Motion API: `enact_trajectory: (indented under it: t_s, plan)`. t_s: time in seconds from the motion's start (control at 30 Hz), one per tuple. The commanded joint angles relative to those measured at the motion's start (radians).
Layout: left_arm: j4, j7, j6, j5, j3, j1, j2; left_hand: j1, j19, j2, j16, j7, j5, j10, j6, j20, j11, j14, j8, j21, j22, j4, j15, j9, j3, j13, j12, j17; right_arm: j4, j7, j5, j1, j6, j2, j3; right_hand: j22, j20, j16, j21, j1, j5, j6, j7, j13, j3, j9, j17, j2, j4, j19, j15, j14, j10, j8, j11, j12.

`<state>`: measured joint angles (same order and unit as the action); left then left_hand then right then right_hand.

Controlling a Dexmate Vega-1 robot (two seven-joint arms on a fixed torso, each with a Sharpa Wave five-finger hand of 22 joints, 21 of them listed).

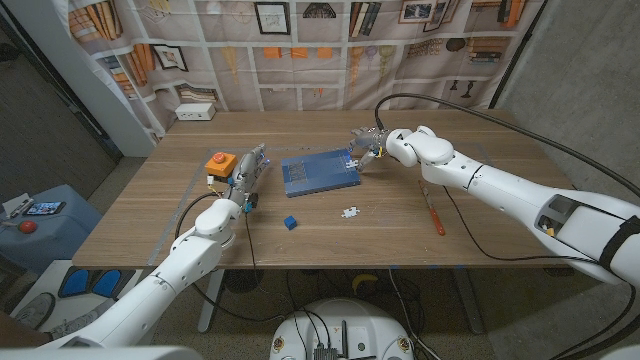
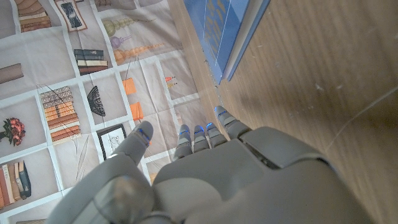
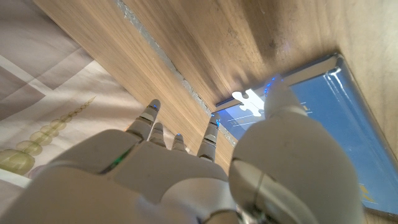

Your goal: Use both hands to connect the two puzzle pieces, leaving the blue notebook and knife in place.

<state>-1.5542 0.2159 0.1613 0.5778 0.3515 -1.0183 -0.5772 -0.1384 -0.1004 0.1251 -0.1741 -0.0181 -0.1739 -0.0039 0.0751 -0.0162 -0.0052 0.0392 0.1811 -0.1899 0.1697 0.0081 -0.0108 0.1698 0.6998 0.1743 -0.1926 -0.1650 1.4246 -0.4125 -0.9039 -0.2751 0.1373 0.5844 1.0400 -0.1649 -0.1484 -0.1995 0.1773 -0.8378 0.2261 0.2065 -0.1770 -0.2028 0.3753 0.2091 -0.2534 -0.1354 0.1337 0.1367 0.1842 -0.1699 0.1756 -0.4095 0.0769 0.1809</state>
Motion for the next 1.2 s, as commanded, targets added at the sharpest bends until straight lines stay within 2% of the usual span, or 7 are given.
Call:
enact_trajectory:
  t_s: [0.03,0.53,0.73,1.0,1.2]
  plan:
    - [-0.010,0.009,-0.002,0.000,-0.001,-0.010,-0.001,0.010,-0.001,0.063,-0.006,0.004,-0.001,0.002,0.007,0.002,-0.003,0.000,0.000,-0.004,0.003,0.000,0.001,0.006,0.007,0.003,0.001,-0.005,-0.012,-0.017,-0.007,0.000,0.010,-0.006,0.008,-0.005,-0.002,-0.002,-0.001,0.005,0.006,-0.004,-0.001,-0.001,-0.006,0.002,-0.004,0.004,-0.003,-0.011,0.001,-0.006,0.027,0.003,0.005,0.003]
    - [-0.014,0.013,-0.008,-0.001,0.001,-0.011,0.000,0.009,-0.001,0.063,-0.006,0.004,-0.001,0.001,0.010,0.001,-0.002,0.000,0.001,-0.004,0.003,-0.001,0.000,0.006,0.008,0.003,0.001,-0.005,-0.056,0.010,0.004,0.007,0.015,-0.025,0.017,-0.005,0.004,-0.011,0.008,0.012,0.005,0.033,-0.013,-0.001,-0.008,0.002,-0.005,0.014,-0.003,-0.001,-0.004,0.008,0.009,-0.009,-0.001,0.015]
    - [-0.012,0.013,-0.010,0.000,0.002,-0.010,0.001,0.009,-0.001,0.063,-0.006,0.004,-0.001,0.002,0.010,0.002,-0.002,0.000,0.001,-0.004,0.003,-0.001,0.002,0.006,0.008,0.003,0.001,-0.005,-0.061,0.041,0.007,0.002,0.019,-0.026,0.017,-0.004,0.015,-0.022,0.016,0.001,0.005,0.107,-0.033,-0.001,-0.006,0.003,-0.003,0.023,0.008,0.021,-0.017,0.030,-0.024,-0.038,-0.017,0.027]
    - [-0.007,0.010,-0.012,0.000,0.005,-0.004,0.004,0.009,-0.001,0.063,-0.006,0.004,-0.001,0.004,0.012,0.001,-0.002,0.000,0.002,-0.004,0.003,-0.001,0.001,0.006,0.008,0.003,0.000,-0.005,-0.057,0.096,0.012,-0.011,0.026,-0.023,0.011,-0.004,0.031,-0.038,0.024,-0.018,0.005,0.212,-0.037,0.003,-0.005,0.006,0.001,0.033,0.020,0.065,-0.044,0.075,-0.088,-0.081,-0.056,0.041]
    - [-0.003,0.008,-0.014,0.001,0.007,-0.001,0.005,0.009,-0.001,0.063,-0.005,0.004,-0.001,0.005,0.013,0.001,-0.003,0.000,0.002,-0.004,0.003,-0.001,0.002,0.006,0.008,0.003,0.000,-0.005,-0.061,0.119,0.020,-0.015,0.027,-0.026,0.008,-0.004,0.037,-0.043,0.025,-0.029,0.005,0.262,-0.039,0.004,-0.005,0.008,0.004,0.033,0.024,0.083,-0.059,0.095,-0.125,-0.100,-0.081,0.047]
